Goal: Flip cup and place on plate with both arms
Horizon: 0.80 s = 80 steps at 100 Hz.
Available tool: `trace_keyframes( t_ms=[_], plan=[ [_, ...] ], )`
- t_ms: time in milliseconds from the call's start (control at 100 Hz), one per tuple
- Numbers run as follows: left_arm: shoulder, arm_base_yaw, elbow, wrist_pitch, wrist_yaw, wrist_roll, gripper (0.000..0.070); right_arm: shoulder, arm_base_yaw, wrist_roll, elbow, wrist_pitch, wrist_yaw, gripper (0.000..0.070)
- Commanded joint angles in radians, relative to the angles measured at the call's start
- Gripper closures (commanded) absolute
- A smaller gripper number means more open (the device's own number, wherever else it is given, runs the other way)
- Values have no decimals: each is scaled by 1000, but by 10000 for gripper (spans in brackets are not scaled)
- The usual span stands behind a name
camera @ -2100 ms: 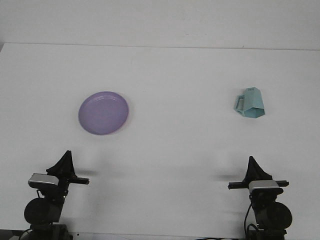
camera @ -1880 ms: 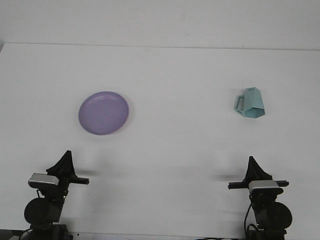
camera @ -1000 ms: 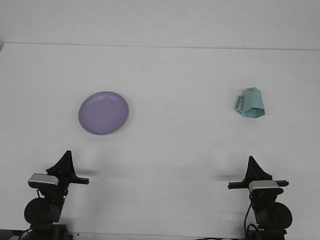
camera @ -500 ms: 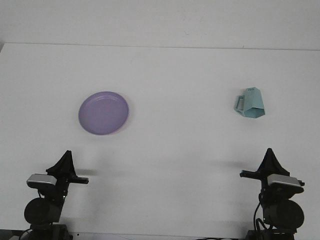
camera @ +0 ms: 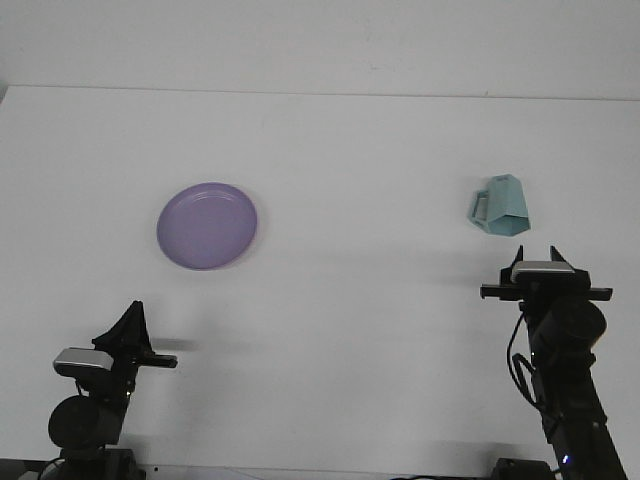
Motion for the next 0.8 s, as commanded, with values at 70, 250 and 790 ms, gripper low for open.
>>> trace_keyframes(
  t_ms=[70,250,790],
  plan=[
    [0,-2,-21,11,2,-6,688,141,-62,-105,6,92,-62,160],
    [0,-2,-21,11,2,-6,688,349,-149,-139,6,269,-162,153],
    [0,-2,-21,11,2,-6,688,870,-233,-209,151,651,-273,154]
  ],
)
